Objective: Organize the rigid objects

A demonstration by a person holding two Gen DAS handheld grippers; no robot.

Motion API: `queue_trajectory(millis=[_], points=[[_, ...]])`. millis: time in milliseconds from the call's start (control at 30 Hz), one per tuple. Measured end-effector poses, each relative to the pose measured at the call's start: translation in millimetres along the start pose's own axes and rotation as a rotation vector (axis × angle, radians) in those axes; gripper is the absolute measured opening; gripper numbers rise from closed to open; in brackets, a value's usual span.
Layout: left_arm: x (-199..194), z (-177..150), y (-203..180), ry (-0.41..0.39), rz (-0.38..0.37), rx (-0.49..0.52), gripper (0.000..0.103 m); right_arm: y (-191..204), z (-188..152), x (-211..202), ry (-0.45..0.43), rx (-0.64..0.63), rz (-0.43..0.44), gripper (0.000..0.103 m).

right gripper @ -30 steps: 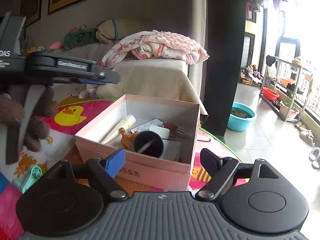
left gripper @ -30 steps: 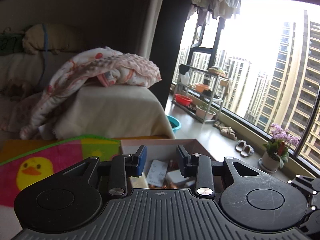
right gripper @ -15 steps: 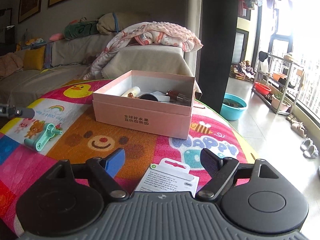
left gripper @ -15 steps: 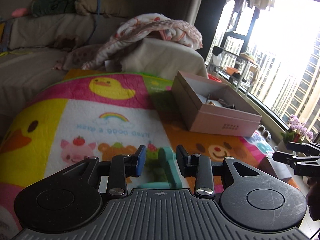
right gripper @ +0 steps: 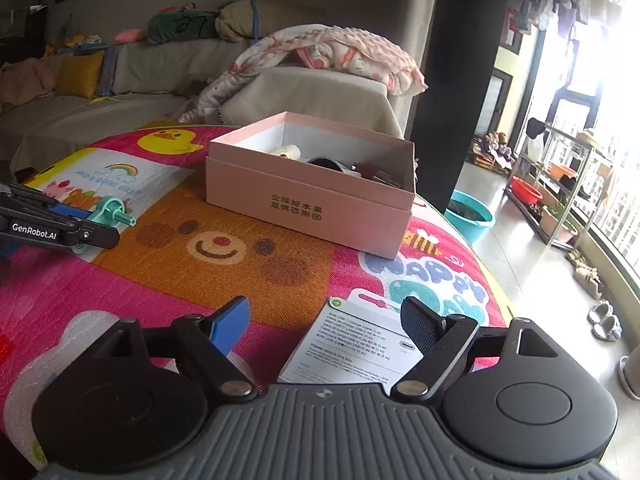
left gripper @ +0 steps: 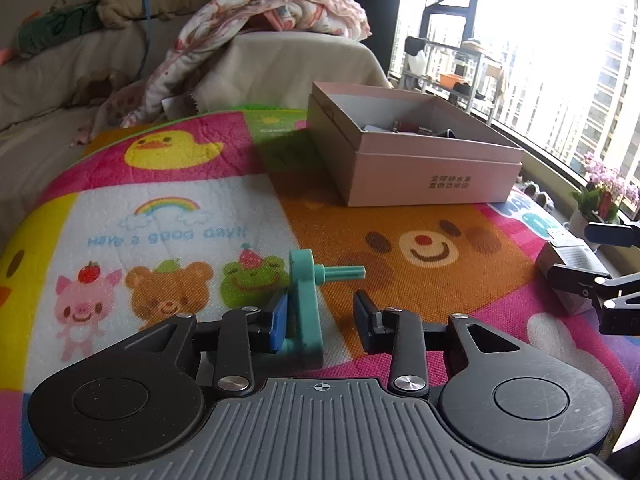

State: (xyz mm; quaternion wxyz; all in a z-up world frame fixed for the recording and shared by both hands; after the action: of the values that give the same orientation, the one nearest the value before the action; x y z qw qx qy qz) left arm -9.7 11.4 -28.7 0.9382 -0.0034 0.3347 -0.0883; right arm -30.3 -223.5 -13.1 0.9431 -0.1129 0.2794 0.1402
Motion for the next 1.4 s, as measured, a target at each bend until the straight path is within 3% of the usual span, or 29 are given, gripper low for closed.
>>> queue_trajectory(millis=[167,367,533,900,1133,1400], points=[[3.8,0.8,-13.9,0.003,-0.014,0.062,0.043,-16.0,-9.7,10.1,0.04,0.088,-0.062,0.083],[4.3,0.9,-22.4,0.009,-0.038,0.092,0.045,-21.1,-21.8,19.0,0.088,0.198,-0.036,0.084],[3.8,0.4,-28.0,0.036,-0.057,0.12,0.046,0.1,-14.4,24.2,0.09,0.167,0.079,0.084],[2.0,-3.3,-38.3,0.07,-0.171,0.222,0.052,4.6,-12.4,28.7,0.086,0.159,0.087,0.085],[4.3,2.7,-29.4,0.069,-0.205,0.083,0.051,4.4,-12.5,28.9,0.084,0.162,0.088,0.086],[14.5,15.3,-4.6,0.032,-0.076,-0.044,0.049,4.7,-12.4,29.1,0.083,0.163,0.093,0.087]])
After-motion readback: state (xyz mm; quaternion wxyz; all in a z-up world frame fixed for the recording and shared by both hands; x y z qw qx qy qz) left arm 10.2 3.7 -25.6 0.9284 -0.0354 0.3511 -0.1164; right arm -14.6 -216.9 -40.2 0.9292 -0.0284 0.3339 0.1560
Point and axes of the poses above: each gripper's, at about its wrist camera, not at the fingertips, and x roughly the way its jaws point, y to its left, z to its top, the point moved 7 cm from there along x, roughly the way its jaws point, and after that the axes turned 1 degree about z, right-handed, at the moved point
